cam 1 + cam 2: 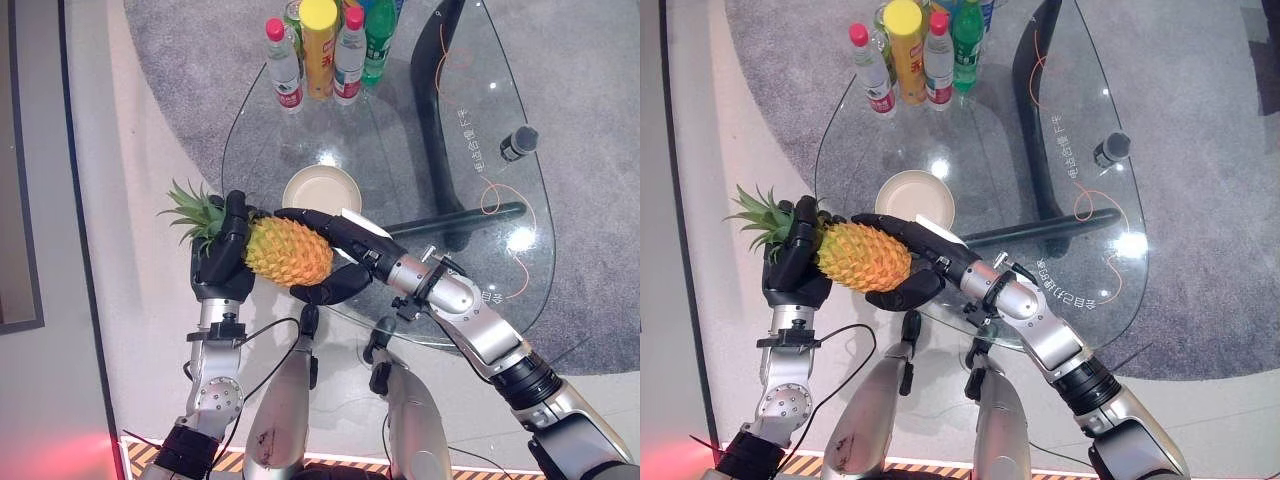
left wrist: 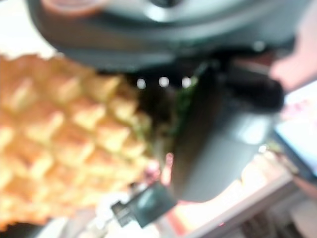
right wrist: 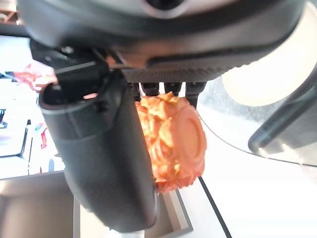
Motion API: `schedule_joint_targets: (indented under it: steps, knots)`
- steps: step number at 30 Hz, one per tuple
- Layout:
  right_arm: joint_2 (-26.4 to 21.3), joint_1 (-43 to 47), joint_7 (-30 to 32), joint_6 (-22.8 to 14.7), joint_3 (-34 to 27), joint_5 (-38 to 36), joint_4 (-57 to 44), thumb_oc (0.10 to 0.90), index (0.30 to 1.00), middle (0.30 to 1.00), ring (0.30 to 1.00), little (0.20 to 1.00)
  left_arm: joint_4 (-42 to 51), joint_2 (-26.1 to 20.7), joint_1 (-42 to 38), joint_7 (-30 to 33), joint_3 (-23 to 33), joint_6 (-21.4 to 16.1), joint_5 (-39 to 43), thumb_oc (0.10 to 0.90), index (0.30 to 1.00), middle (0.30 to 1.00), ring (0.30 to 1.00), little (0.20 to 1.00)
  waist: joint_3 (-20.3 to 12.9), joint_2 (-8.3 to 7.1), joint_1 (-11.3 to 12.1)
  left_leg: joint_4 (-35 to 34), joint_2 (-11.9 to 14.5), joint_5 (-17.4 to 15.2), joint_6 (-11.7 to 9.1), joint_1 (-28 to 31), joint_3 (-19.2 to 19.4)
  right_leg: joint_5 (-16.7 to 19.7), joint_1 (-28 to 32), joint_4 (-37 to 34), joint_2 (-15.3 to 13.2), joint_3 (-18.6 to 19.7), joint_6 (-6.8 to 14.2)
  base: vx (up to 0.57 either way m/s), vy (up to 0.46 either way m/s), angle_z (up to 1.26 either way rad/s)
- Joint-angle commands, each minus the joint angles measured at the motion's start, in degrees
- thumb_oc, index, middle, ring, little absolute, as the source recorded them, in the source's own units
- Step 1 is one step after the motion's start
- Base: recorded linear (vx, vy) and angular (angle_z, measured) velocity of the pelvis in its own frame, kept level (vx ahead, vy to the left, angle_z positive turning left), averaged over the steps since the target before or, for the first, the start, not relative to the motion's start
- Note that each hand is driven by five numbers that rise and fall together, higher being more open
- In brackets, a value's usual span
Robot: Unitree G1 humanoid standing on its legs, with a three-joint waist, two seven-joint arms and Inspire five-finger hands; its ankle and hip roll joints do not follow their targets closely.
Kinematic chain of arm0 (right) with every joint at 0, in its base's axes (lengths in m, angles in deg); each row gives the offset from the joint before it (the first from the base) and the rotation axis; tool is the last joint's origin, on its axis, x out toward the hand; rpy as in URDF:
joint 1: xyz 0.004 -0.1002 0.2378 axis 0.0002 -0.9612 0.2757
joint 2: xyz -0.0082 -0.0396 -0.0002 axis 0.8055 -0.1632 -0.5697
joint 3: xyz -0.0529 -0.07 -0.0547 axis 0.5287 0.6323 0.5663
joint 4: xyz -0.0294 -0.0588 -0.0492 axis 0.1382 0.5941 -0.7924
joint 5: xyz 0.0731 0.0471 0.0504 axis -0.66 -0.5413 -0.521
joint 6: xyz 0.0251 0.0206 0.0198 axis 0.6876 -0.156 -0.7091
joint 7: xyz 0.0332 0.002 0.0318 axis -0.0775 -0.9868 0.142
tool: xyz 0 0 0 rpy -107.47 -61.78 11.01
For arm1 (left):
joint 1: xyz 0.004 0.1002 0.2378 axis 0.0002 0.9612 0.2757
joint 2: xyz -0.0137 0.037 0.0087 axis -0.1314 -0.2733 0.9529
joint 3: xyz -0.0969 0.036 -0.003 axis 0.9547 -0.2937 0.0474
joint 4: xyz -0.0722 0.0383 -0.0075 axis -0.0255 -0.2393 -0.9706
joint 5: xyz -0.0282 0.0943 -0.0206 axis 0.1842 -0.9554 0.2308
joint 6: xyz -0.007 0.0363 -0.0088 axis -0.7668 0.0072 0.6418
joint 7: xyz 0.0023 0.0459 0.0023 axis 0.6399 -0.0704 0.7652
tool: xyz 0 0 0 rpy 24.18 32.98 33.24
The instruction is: Pick up the fruit to the plate
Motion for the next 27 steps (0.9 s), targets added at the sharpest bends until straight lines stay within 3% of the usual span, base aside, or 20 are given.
schedule_joint_targets:
  steps: [1, 15, 20, 27]
  knots:
    - [-2.42, -0.84, 3.9, -2.44, -3.7, 3.24, -5.78, 0.8, 0.9, 0.9, 0.9, 0.9, 15.29, 0.87, -5.47, -4.37, 3.16, -5.49, -2.13, 0.1, 0.3, 0.3, 0.3, 0.2, -1.56, -0.86, -0.68, 3.94, -4.2, -6.02, 1.44, -0.28, 0.59, -0.31, 0.46, 5.26, 1.93, -1.74, 2.91, 0.0, 0.0, 0.0]
    - [-5.01, -8.32, 8.98, -3.26, -14.25, 6.89, -8.94, 0.8, 0.9, 0.9, 0.9, 0.9, 13.89, 0.8, -3.43, -4.1, 5.44, -7.65, -4.25, 0.1, 0.3, 0.3, 0.3, 0.2, -1.56, -0.18, -3.58, 4.62, -3.58, -6.82, 1.84, -0.47, 2.22, -0.41, -1.08, 6.86, 2.14, -0.01, 3.38, 0.0, 0.015, -0.04]
    - [-5.47, -10.44, 5.89, -3.09, -15.38, 4.31, -9.13, 0.8, 0.9, 0.9, 0.9, 0.9, 13.01, -0.45, -3.63, 2.4, 5.96, -11.41, -19.16, 0.1, 0.3, 0.3, 0.3, 0.2, -1.56, 0.19, -4.24, 5.2, -3.33, -7.3, 1.81, -0.54, 2.77, -1.19, -1.59, 7.78, 2.06, 0.41, 3.41, 0.01, 0.014, -0.02]
    - [-5.97, -10.38, 2.34, -1.34, -13.53, 3.17, -7.53, 0.8, 0.9, 0.9, 0.9, 0.9, 9.31, -2.95, -7.29, 10.05, 7.49, -17.07, -31.34, 0.1, 0.3, 0.3, 0.3, 0.2, -1.56, 1.02, -5.23, 5.93, -3.05, -6.94, 1.36, -1.99, 3.38, -1.97, -3.74, 8.85, 2.23, 1.46, 2.92, 0.02, 0.054, -0.11]
